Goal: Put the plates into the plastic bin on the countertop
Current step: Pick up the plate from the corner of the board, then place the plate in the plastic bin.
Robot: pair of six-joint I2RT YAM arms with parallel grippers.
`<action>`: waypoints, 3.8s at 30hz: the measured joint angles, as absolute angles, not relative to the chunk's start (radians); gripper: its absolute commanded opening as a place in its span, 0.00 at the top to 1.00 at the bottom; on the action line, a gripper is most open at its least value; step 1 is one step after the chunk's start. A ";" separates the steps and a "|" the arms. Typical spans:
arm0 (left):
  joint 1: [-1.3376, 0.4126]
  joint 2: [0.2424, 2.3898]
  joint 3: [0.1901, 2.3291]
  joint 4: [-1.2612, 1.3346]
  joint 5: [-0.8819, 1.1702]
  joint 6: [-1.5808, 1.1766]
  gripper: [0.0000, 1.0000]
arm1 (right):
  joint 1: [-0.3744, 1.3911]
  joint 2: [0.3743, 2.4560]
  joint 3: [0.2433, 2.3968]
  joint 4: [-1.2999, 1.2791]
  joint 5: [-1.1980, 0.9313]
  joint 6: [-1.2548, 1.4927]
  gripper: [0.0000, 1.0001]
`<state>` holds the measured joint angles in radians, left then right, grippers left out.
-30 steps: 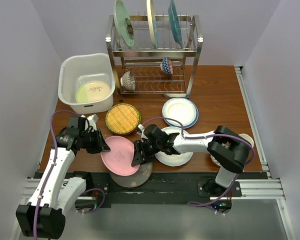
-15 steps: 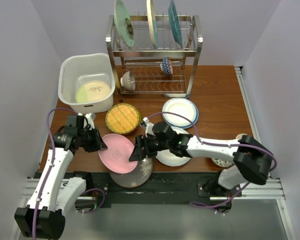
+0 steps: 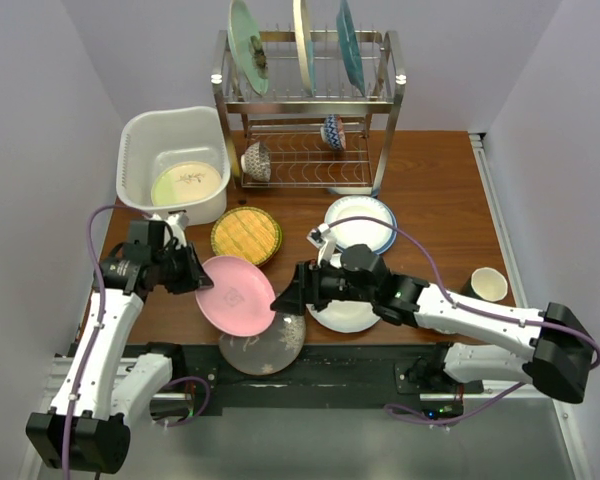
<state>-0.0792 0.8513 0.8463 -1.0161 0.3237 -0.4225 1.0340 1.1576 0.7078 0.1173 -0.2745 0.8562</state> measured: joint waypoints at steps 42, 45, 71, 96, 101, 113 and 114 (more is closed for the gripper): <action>-0.040 1.288 1.329 -0.877 0.208 -0.429 1.00 | 1.034 1.058 0.540 0.039 -0.251 0.879 0.22; -0.001 1.306 1.348 -0.876 0.205 -0.427 1.00 | 1.034 1.060 0.540 0.038 -0.252 0.879 0.22; 0.224 1.435 1.425 -0.765 0.282 -0.444 1.00 | 1.034 1.104 0.534 0.038 -0.252 0.879 0.22; 0.257 1.653 1.622 -0.631 0.211 -0.559 1.00 | 1.034 1.145 0.532 0.017 -0.252 0.871 0.22; 0.262 1.687 1.644 -0.606 0.185 -0.567 1.00 | 1.034 1.151 0.533 0.006 -0.252 0.870 0.22; 0.263 1.885 1.734 -0.570 0.178 -0.577 1.00 | 1.034 1.200 0.559 -0.023 -0.252 0.849 0.22; 0.263 1.899 1.740 -0.570 0.178 -0.582 1.00 | 1.034 1.206 0.561 -0.023 -0.252 0.848 0.22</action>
